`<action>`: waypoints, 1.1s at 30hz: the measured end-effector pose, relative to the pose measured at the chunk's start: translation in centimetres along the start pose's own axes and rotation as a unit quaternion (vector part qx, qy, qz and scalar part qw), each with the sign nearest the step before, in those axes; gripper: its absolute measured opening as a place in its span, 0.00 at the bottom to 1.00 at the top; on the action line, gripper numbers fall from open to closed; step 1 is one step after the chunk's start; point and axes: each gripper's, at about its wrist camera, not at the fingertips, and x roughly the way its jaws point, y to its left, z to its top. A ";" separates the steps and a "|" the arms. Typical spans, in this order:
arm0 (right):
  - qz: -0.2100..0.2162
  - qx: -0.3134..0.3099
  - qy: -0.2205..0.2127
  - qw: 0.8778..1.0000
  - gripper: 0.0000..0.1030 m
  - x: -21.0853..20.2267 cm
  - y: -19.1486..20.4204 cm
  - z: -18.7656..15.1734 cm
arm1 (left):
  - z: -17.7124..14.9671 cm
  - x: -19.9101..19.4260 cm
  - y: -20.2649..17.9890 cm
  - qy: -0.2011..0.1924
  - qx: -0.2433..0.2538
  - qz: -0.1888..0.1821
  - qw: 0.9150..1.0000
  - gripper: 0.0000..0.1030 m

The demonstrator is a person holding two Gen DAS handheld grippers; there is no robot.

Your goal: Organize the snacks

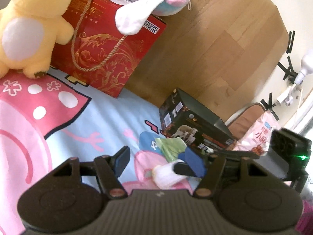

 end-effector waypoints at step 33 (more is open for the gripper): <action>-0.087 -0.008 -0.006 0.996 0.38 -3.7 1.5 -6.8 | -3.3 4.7 -7.6 0.090 0.106 -0.035 0.990 0.26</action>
